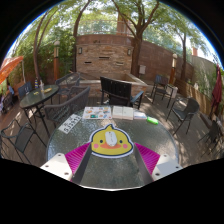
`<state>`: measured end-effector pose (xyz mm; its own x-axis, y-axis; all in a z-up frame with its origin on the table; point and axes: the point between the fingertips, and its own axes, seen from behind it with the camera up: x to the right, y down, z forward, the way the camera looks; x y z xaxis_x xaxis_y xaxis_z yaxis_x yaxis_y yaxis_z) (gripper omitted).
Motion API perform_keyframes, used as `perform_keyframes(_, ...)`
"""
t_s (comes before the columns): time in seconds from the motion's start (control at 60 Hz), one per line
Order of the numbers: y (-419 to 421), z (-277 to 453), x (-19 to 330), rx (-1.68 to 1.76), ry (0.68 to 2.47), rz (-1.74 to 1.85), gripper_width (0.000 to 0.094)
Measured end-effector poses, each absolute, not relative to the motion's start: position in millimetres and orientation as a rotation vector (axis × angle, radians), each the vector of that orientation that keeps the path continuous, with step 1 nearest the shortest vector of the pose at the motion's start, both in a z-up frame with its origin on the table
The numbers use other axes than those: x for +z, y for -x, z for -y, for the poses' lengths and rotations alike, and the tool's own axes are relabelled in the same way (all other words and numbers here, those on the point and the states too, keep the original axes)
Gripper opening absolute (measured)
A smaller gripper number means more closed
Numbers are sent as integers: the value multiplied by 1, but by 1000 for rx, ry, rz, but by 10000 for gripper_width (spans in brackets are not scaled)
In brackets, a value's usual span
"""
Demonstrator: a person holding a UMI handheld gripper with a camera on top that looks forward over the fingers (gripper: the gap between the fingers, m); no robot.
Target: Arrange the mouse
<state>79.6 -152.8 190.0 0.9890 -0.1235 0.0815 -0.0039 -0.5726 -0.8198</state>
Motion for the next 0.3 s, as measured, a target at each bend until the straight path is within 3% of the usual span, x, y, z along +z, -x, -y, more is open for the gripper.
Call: perform_keyframes(0.3, -69, 194, 205, -185, 2155, -89, 858)
